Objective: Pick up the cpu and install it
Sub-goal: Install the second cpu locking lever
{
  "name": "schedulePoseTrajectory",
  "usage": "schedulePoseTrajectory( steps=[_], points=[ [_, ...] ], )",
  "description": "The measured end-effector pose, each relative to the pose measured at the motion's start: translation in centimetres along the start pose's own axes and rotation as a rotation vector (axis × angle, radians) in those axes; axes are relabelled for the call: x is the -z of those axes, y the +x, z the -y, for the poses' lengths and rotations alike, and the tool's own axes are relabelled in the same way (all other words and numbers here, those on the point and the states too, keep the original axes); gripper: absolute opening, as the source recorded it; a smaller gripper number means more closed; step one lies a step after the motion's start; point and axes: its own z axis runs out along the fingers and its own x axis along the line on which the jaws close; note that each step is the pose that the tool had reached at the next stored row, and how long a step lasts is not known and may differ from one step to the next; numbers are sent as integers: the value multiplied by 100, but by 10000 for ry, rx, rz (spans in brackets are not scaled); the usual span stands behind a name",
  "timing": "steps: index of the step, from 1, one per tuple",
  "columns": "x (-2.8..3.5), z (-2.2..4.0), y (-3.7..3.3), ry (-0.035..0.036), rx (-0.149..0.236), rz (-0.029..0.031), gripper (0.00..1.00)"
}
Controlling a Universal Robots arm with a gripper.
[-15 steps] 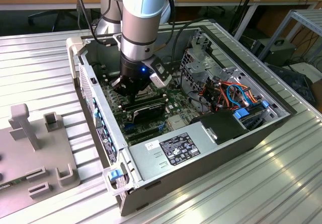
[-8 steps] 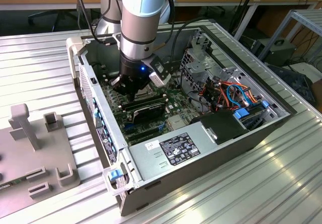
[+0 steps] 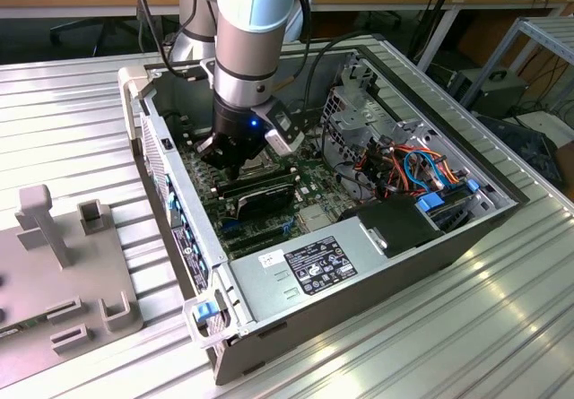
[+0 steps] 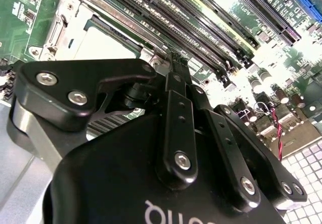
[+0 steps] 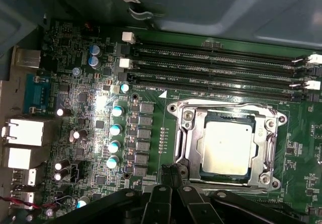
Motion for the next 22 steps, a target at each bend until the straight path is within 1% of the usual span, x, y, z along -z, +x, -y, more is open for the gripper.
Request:
schedulePoseTrajectory(
  steps=[2,17,22],
  points=[
    [-5,0,2,-8,-2,3,11],
    [-34,1,11,-9,-2,4,11],
    [-34,-2,42,-18,-3,11,11]
  ],
)
